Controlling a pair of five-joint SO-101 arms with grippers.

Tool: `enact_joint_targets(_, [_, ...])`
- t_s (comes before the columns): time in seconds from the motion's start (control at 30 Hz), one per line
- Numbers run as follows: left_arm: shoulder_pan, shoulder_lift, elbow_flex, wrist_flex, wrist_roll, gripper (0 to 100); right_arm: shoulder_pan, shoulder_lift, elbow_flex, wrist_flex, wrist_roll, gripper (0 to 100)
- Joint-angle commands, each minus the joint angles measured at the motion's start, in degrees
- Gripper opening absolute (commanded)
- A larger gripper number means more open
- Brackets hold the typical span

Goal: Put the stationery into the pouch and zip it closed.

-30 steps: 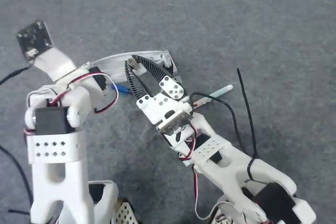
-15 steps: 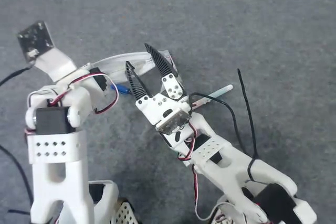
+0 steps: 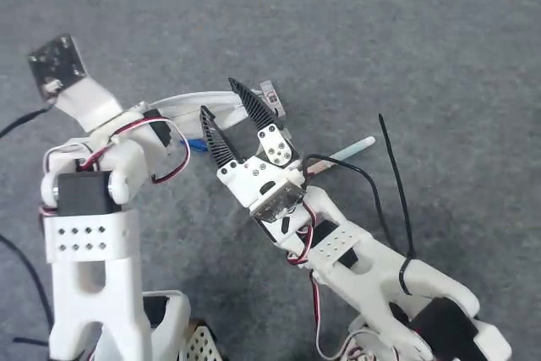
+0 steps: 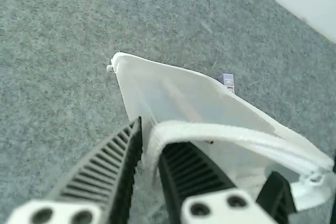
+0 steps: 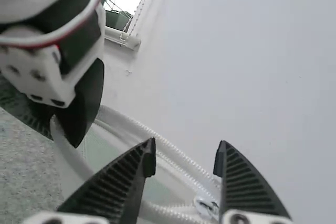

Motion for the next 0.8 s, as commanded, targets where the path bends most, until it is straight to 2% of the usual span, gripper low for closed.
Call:
enact_joint_targets(0.0, [-0.1,0.3,1.5,-4.7,-0.4,1,-0.4,-2.3,0.6,1.7,1.0,17.4])
enact_joint_targets(0.17, [-0.1,0.2,2.1,-5.9,-0.3,1,-0.6,-11.8,0.5,14.7,-1.1,17.4])
enact_joint_targets(0.43, [-0.1,0.1,2.0,-5.6,-0.3,1,3.4,-21.8,-8.0,42.9,-15.3,17.4])
enact_joint_targets(0.77, [-0.1,0.1,2.0,-5.4,-0.4,1,6.8,-23.3,-29.2,80.7,-33.5,17.6])
